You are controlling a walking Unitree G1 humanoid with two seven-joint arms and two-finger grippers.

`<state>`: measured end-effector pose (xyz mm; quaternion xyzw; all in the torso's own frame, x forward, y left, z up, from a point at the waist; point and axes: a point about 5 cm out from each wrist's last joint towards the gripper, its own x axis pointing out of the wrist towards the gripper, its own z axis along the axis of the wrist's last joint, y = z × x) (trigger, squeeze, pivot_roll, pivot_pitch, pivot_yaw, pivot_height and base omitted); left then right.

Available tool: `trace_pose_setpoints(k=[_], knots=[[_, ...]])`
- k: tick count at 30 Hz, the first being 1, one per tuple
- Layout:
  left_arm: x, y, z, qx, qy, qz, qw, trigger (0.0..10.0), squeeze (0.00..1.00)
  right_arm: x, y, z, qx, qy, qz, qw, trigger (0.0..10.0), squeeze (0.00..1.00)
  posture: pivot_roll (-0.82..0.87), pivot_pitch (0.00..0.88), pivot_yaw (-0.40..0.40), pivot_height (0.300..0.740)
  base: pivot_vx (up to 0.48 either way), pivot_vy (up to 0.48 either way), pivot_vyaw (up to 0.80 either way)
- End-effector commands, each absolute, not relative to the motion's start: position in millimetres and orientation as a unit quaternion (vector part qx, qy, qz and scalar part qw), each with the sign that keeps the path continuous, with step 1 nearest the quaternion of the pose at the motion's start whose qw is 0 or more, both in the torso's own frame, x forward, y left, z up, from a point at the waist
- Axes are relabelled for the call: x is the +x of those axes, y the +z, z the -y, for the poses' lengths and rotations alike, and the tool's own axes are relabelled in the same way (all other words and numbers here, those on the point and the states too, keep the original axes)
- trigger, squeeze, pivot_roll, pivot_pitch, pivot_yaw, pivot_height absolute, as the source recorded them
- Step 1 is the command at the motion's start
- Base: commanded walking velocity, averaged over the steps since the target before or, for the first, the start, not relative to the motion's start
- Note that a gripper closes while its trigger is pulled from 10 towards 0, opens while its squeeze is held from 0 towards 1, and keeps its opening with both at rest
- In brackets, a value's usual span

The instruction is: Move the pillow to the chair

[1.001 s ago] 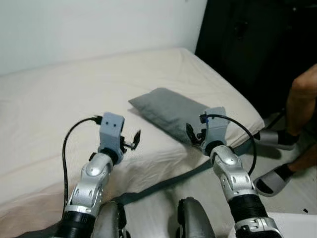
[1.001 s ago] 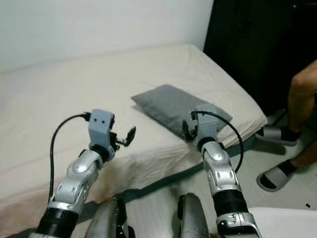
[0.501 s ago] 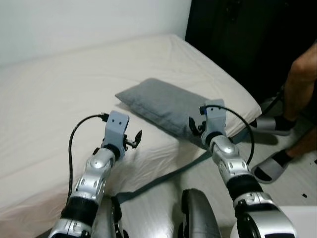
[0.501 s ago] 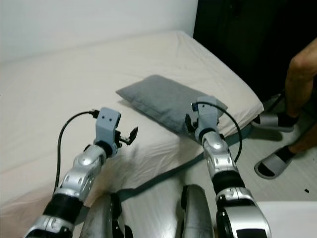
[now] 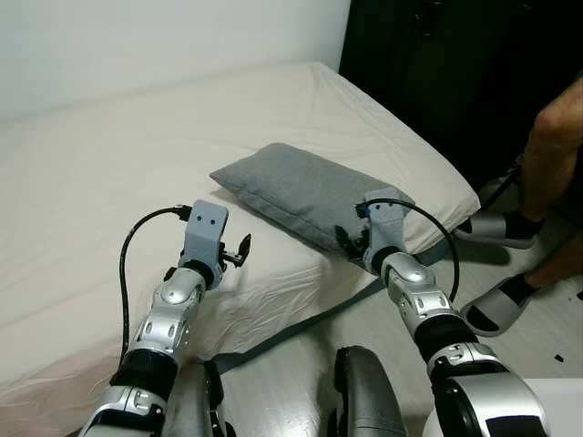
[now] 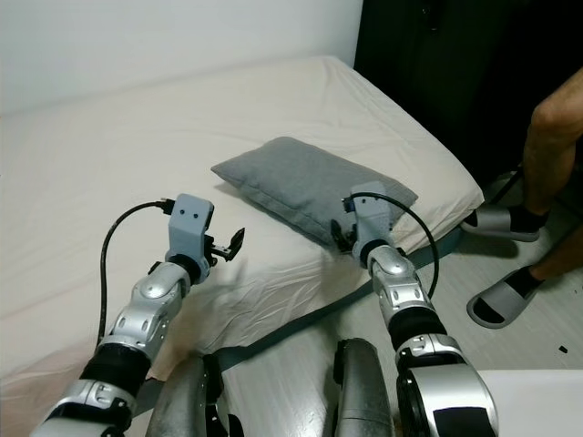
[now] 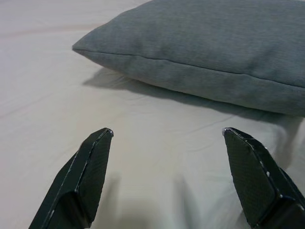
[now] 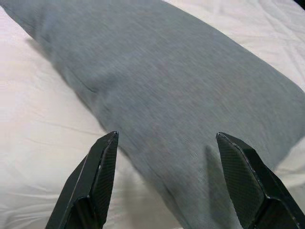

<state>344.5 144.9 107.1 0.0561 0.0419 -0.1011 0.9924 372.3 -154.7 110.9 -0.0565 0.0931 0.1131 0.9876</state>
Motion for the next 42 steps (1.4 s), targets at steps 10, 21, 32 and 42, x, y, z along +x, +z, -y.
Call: trace_pose_setpoints(k=[10,21,32,42], knots=[[349,103,-145,0.050,-0.093,-0.044,0.993,10.0,0.00,375,111,152,-0.058,0.109,-0.089,0.988,10.0,0.00,-0.03,0.113,-0.010,0.557,0.000,0.000,0.00],[352,101,-146,0.051,-0.089,-0.048,0.994,10.0,0.00,375,108,153,-0.055,0.109,-0.093,0.988,10.0,0.00,-0.03,0.120,-0.014,0.538,0.000,0.000,0.00],[357,97,-146,0.051,-0.094,-0.063,0.992,10.0,0.00,377,107,153,-0.040,0.097,-0.104,0.989,10.0,0.00,-0.02,0.192,-0.008,0.538,0.000,0.000,0.00],[361,98,-141,0.054,-0.100,-0.073,0.991,10.0,0.00,380,107,143,-0.014,0.101,-0.121,0.987,10.0,0.00,0.00,0.225,-0.003,0.538,0.000,0.000,0.00]])
